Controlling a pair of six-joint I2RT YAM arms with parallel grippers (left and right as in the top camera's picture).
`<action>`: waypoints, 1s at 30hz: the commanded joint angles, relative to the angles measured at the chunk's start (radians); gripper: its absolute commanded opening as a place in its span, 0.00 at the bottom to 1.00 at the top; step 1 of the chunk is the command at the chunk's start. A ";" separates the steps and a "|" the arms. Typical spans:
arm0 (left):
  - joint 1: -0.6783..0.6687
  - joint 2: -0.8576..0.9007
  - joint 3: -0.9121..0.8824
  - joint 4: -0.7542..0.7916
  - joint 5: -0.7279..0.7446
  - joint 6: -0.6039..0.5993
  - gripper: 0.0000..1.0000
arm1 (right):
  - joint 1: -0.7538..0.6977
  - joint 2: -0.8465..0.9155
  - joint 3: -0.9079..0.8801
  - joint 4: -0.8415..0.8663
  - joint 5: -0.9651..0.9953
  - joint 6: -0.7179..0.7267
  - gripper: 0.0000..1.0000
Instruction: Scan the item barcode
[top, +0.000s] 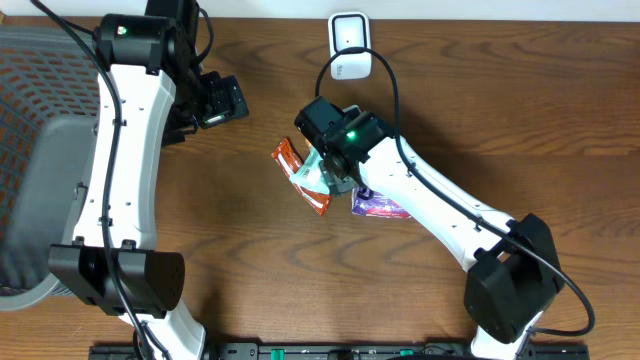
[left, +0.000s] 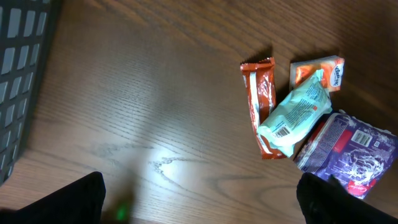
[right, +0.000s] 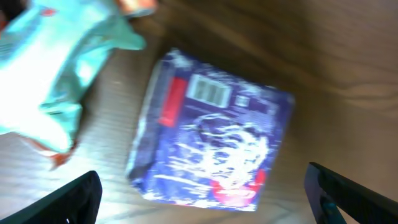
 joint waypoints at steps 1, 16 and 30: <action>0.003 0.009 0.002 -0.006 -0.006 -0.002 0.98 | 0.002 -0.003 -0.009 0.026 -0.101 -0.011 0.99; 0.003 0.009 0.002 -0.006 -0.006 -0.002 0.98 | 0.003 -0.003 -0.195 0.172 -0.063 0.000 0.98; 0.003 0.009 0.002 -0.006 -0.006 -0.002 0.98 | 0.108 -0.003 -0.378 0.352 0.148 0.000 0.89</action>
